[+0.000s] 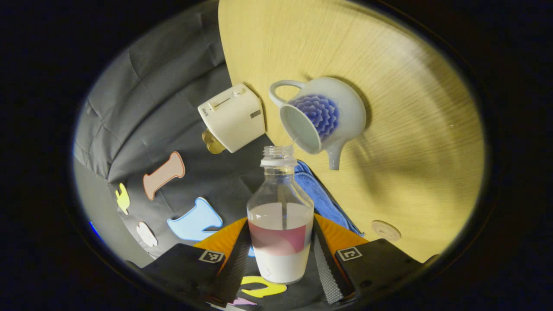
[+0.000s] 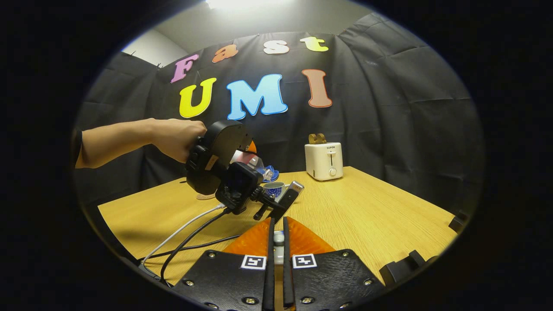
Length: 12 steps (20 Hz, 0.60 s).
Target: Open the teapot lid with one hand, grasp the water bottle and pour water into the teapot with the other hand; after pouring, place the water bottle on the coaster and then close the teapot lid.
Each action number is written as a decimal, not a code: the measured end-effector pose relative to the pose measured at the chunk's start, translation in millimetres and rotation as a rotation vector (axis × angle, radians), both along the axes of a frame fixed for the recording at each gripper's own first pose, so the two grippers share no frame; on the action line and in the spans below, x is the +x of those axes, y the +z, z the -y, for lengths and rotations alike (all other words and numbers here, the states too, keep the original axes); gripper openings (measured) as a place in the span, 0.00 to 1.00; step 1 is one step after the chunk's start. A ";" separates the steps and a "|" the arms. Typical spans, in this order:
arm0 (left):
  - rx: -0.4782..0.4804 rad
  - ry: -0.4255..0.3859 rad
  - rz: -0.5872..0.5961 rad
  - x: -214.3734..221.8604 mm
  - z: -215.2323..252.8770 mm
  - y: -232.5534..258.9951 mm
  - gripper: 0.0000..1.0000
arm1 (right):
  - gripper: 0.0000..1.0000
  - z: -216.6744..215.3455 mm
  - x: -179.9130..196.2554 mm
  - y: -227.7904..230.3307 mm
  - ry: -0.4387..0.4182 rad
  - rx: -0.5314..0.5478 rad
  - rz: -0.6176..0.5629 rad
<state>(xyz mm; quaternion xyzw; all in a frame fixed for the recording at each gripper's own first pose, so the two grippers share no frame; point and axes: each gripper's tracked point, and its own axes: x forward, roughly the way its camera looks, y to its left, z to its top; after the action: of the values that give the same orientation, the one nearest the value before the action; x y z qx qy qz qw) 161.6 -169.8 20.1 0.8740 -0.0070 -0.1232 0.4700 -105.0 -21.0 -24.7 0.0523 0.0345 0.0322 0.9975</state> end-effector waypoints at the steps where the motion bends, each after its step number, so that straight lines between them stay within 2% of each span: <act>1: -0.005 0.001 -0.004 0.1 -0.4 -2.0 0.86 | 0.08 0.3 -0.2 0.1 0.000 -0.002 0.000; 7: -0.056 0.014 -0.051 3.0 -4.6 -19.6 0.86 | 0.08 2.2 -0.2 -2.7 -0.002 -0.007 -0.016; 12: -0.216 0.007 -0.097 0.0 -2.5 -26.4 0.87 | 0.08 2.7 -0.2 0.3 -0.004 -0.005 -0.010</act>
<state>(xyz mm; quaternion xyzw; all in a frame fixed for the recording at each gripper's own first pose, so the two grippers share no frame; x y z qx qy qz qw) 161.6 -167.3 -6.3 0.8111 0.0058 -0.1623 0.5619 -105.1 -23.8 -24.4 0.0501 0.0392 0.0298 0.9975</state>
